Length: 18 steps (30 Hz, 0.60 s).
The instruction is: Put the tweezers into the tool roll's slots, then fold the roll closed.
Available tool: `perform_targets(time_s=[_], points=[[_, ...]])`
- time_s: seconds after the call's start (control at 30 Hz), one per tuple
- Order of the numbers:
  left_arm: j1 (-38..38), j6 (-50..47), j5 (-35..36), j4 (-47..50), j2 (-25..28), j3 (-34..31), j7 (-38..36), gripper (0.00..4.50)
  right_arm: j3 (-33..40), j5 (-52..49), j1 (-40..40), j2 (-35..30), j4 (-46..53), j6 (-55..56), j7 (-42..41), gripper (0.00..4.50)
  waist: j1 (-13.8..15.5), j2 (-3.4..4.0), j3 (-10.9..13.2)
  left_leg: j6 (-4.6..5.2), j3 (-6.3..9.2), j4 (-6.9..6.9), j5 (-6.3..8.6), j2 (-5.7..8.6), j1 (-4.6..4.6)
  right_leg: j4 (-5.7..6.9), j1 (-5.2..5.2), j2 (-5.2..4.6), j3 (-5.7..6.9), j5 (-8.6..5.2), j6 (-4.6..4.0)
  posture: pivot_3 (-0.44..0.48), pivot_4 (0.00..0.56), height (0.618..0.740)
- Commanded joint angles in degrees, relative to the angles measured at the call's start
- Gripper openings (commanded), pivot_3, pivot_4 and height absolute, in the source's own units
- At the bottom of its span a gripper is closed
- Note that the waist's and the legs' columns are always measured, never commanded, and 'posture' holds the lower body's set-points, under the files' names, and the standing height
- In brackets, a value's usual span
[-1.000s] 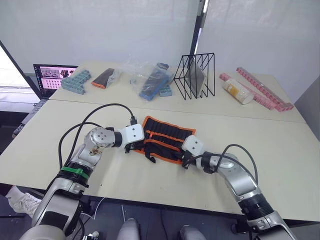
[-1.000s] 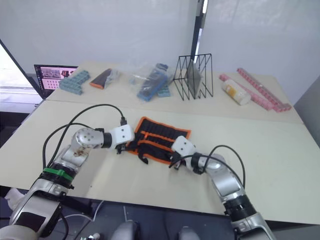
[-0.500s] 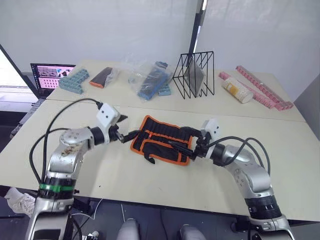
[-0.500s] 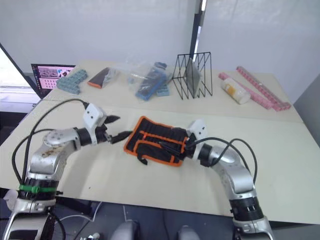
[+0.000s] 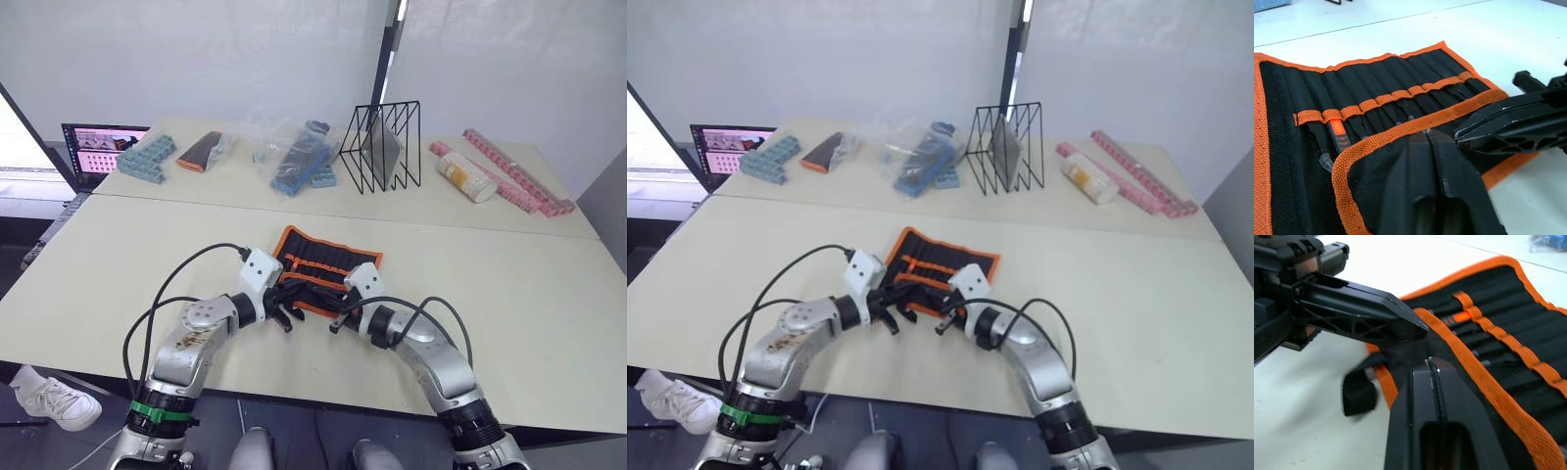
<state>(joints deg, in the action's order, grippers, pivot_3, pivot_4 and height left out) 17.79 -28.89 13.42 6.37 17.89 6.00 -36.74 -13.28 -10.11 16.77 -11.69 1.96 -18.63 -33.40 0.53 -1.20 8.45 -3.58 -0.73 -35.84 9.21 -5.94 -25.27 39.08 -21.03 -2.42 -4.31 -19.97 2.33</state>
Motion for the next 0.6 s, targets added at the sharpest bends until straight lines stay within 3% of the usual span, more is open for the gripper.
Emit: perform_targets(time_s=[0.03,0.3,0.5,0.6], points=[[1.6,3.0,-1.4,-1.9,-1.4,1.2,1.3,0.02,-0.5,1.6,0.1,0.8,-0.7,2.5,1.3,0.0,0.0,0.0,0.0,0.0,0.0,0.0,0.0,0.0,0.0,0.0,0.0,0.0,0.0,0.0,0.0,0.0,0.15,0.713],[4.1,4.8,-9.2,-14.9,0.2,2.2,8.5,0.02,2.5,9.0,-1.3,-1.1,-5.4,2.5,10.9,0.0,0.0,0.01,0.0,-0.06,0.03,-0.03,-0.04,0.01,0.09,0.0,0.1,0.01,0.0,0.0,0.0,0.0,0.15,0.713],[4.0,8.5,-8.5,-15.5,0.7,2.6,6.6,0.02,3.8,10.0,-2.4,-3.7,-6.7,3.7,12.6,0.0,-0.6,-0.01,-0.1,-0.11,0.0,0.09,-0.14,0.0,0.97,-0.12,0.94,0.0,0.0,-0.02,0.02,0.0,0.15,0.713],[3.9,10.2,-7.7,-14.9,0.8,2.5,5.4,0.02,4.1,9.3,-1.8,-3.7,-6.4,4.4,12.3,0.0,-0.9,-0.03,-0.1,-0.11,0.0,0.09,-0.15,0.0,0.95,-0.12,0.94,0.0,-0.01,-0.02,0.01,0.0,0.15,0.713]])
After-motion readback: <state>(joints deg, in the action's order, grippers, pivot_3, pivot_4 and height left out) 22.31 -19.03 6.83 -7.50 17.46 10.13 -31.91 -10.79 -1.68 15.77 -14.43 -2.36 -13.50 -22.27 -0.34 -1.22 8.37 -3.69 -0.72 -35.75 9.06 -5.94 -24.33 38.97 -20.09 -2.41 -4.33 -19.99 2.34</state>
